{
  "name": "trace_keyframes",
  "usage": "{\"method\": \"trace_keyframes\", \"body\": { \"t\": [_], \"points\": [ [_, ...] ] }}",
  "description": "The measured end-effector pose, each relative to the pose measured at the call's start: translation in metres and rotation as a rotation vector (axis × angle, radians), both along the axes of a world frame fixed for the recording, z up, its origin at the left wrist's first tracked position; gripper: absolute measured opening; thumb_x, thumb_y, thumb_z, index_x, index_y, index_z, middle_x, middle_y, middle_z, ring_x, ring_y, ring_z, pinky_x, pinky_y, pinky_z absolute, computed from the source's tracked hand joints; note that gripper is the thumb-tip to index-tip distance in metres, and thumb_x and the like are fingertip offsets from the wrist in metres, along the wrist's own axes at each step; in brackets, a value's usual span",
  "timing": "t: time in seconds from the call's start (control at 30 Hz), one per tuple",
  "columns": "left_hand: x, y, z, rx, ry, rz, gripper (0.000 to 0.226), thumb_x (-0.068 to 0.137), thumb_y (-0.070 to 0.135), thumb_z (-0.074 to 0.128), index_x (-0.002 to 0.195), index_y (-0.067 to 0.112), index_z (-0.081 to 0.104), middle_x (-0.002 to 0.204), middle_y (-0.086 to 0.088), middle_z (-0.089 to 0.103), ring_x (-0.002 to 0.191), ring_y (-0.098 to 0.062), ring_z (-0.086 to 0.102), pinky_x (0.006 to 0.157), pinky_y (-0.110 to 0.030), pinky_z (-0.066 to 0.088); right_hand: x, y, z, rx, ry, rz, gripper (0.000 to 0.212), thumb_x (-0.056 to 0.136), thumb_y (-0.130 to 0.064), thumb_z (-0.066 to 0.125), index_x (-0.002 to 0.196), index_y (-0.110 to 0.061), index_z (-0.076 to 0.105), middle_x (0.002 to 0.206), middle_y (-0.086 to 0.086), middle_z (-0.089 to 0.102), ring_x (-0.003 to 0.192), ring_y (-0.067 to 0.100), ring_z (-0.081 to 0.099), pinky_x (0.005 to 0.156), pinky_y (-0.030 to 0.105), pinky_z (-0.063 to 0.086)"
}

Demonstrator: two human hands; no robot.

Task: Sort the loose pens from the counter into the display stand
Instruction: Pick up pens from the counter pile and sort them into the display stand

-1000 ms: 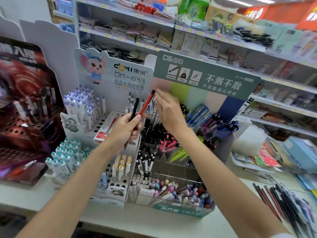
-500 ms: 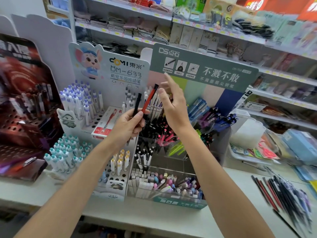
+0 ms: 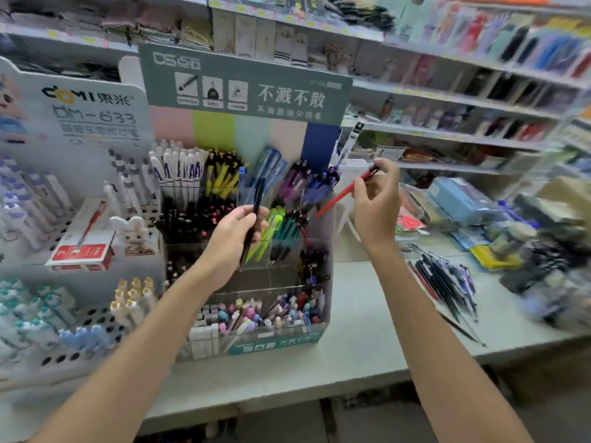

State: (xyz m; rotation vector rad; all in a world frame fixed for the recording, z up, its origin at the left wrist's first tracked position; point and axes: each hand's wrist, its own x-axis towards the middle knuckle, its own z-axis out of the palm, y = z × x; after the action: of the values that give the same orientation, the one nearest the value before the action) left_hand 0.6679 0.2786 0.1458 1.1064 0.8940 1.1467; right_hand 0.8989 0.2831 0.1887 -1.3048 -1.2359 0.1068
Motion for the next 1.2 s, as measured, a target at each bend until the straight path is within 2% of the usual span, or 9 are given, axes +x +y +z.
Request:
{"method": "trace_keyframes", "body": {
  "t": [0.13, 0.27, 0.37, 0.47, 0.57, 0.7, 0.83, 1.07, 1.2],
  "points": [
    [0.007, -0.005, -0.005, 0.019, 0.030, 0.053, 0.017, 0.099, 0.009, 0.054, 0.108, 0.015, 0.068, 0.075, 0.009, 0.065, 0.073, -0.009, 0.062, 0.074, -0.030, 0.056, 0.009, 0.000, -0.038, -0.122, -0.339, -0.050, 0.031, 0.092, -0.005, 0.063, 0.122, -0.007, 0.055, 0.085, 0.010, 0.066, 0.073, 0.022, 0.062, 0.068, 0.039, 0.053],
    [0.007, -0.013, 0.000, 0.034, -0.002, 0.092, 0.020, 0.091, 0.003, 0.063, 0.109, 0.011, 0.067, 0.095, -0.004, 0.071, 0.088, -0.017, 0.069, 0.082, -0.034, 0.060, -0.001, 0.005, -0.064, -0.306, -0.523, 0.157, 0.028, 0.093, -0.007, 0.062, 0.121, -0.007, 0.065, 0.106, 0.011, 0.072, 0.093, 0.024, 0.067, 0.086, 0.042, 0.054],
    [0.002, -0.017, 0.002, 0.055, 0.006, 0.127, 0.018, 0.087, 0.002, 0.068, 0.099, 0.015, 0.063, 0.097, -0.013, 0.073, 0.087, -0.028, 0.070, 0.084, -0.042, 0.059, -0.008, 0.005, -0.051, -0.204, -0.449, 0.141, 0.039, 0.094, -0.006, 0.059, 0.133, -0.005, 0.059, 0.106, 0.009, 0.070, 0.087, 0.010, 0.061, 0.083, 0.019, 0.049],
    [-0.006, -0.017, 0.003, 0.094, 0.081, 0.180, 0.016, 0.084, 0.009, 0.075, 0.093, 0.016, 0.064, 0.100, -0.018, 0.073, 0.093, -0.037, 0.070, 0.088, -0.050, 0.056, -0.039, -0.002, -0.016, -0.179, -0.160, 0.360, 0.041, 0.095, -0.015, 0.060, 0.136, -0.017, 0.055, 0.099, 0.002, 0.068, 0.081, 0.018, 0.061, 0.076, 0.022, 0.052],
    [-0.015, -0.021, 0.008, 0.132, 0.137, 0.208, 0.017, 0.080, 0.016, 0.078, 0.092, 0.018, 0.066, 0.095, -0.014, 0.074, 0.083, -0.023, 0.071, 0.074, -0.034, 0.057, -0.083, -0.004, 0.004, -0.235, -0.160, 0.640, 0.046, 0.093, -0.013, 0.064, 0.136, -0.023, 0.053, 0.099, 0.000, 0.069, 0.091, 0.015, 0.066, 0.088, 0.025, 0.054],
    [-0.050, -0.027, 0.015, 0.187, 0.197, 0.322, 0.015, 0.082, 0.011, 0.077, 0.093, 0.015, 0.067, 0.092, -0.007, 0.075, 0.081, -0.011, 0.070, 0.068, -0.020, 0.052, -0.121, 0.004, 0.019, -0.178, -0.173, 0.693, 0.034, 0.091, -0.009, 0.066, 0.124, -0.017, 0.063, 0.088, -0.004, 0.067, 0.084, 0.007, 0.065, 0.083, 0.024, 0.053],
    [-0.100, -0.034, 0.012, 0.227, 0.342, 0.442, 0.018, 0.082, 0.012, 0.078, 0.093, 0.021, 0.067, 0.098, -0.004, 0.073, 0.093, -0.016, 0.070, 0.086, -0.028, 0.055, -0.145, 0.015, 0.033, -0.013, -0.010, 0.570, 0.026, 0.092, -0.011, 0.064, 0.117, -0.015, 0.059, 0.086, -0.006, 0.062, 0.084, 0.012, 0.064, 0.081, 0.027, 0.054],
    [-0.142, -0.043, -0.005, 0.271, 0.585, 0.657, 0.015, 0.083, 0.014, 0.078, 0.094, 0.014, 0.067, 0.088, 0.005, 0.069, 0.076, -0.003, 0.064, 0.070, -0.011, 0.050, -0.177, 0.021, 0.007, 0.023, -0.162, 0.421, 0.030, 0.096, -0.010, 0.058, 0.125, -0.007, 0.054, 0.091, -0.002, 0.058, 0.079, 0.013, 0.060, 0.074, 0.022, 0.052],
    [-0.149, -0.041, -0.012, 0.264, 0.677, 0.576, 0.015, 0.083, 0.016, 0.078, 0.093, 0.014, 0.067, 0.086, 0.003, 0.070, 0.079, -0.010, 0.066, 0.073, -0.023, 0.053, -0.181, 0.023, 0.005, -0.004, -0.185, 0.373, 0.030, 0.095, -0.010, 0.059, 0.124, -0.007, 0.056, 0.087, -0.001, 0.062, 0.079, 0.015, 0.062, 0.075, 0.026, 0.054]
  ]
}}
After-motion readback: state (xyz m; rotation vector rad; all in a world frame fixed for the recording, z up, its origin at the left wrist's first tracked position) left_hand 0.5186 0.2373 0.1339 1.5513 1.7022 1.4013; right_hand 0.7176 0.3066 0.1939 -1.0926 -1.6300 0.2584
